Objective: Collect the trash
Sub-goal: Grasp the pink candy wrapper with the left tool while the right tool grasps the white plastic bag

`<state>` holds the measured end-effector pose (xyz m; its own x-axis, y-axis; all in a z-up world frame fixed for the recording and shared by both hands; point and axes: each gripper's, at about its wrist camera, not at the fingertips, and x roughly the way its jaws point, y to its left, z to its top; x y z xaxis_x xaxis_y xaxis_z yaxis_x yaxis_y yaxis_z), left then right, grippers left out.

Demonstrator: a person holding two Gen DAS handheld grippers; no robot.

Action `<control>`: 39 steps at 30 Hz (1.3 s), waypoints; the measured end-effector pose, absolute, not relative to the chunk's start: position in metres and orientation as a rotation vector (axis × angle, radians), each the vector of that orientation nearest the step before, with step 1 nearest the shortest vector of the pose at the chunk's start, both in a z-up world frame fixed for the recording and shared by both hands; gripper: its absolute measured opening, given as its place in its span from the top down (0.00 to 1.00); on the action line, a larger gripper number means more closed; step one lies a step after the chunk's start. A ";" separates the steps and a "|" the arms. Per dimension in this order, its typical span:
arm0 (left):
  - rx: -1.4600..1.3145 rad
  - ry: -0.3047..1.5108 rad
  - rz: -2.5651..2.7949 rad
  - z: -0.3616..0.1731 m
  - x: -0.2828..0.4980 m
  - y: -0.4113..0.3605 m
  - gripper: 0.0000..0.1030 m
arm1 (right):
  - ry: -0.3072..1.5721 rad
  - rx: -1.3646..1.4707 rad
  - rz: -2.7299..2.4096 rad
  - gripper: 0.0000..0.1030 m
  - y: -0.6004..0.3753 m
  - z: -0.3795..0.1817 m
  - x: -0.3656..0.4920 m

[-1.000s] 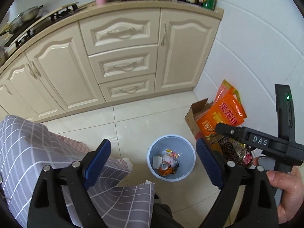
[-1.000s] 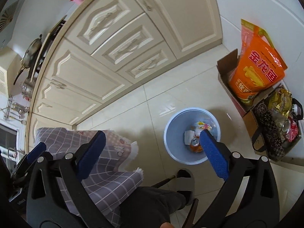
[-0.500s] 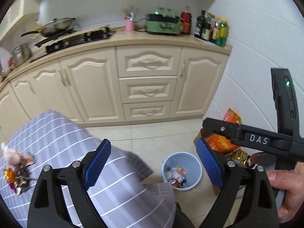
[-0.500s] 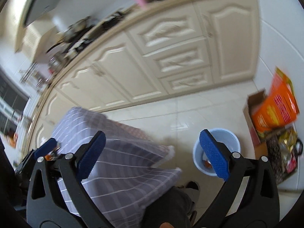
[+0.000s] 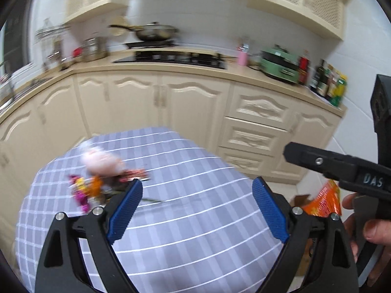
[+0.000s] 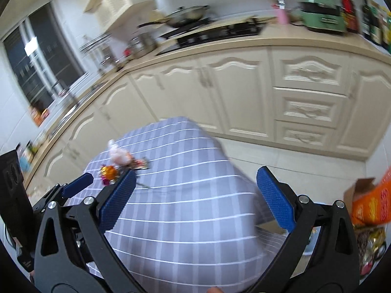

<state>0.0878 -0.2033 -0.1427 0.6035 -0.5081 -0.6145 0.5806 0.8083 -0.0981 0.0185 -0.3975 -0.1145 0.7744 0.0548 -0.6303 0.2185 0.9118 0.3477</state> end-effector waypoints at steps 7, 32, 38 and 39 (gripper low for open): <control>0.042 0.675 -0.413 -0.158 0.117 -0.112 0.13 | 0.744 0.334 0.020 0.06 -0.333 -0.127 0.063; -0.087 0.907 -0.361 -0.259 0.264 -0.075 0.41 | 1.023 0.153 0.238 0.31 -0.245 -0.202 0.262; -0.106 0.896 -0.355 -0.256 0.261 -0.064 0.65 | 1.007 0.192 0.288 0.62 -0.241 -0.203 0.254; -0.108 0.889 -0.344 -0.254 0.258 -0.061 0.65 | 0.991 0.203 0.285 0.63 -0.242 -0.200 0.250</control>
<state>0.2585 -0.0611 -0.2544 0.5794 -0.3384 -0.7414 0.2493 0.9397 -0.2340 0.2502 -0.2425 -0.1997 0.5152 0.3272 -0.7921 -0.1437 0.9441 0.2965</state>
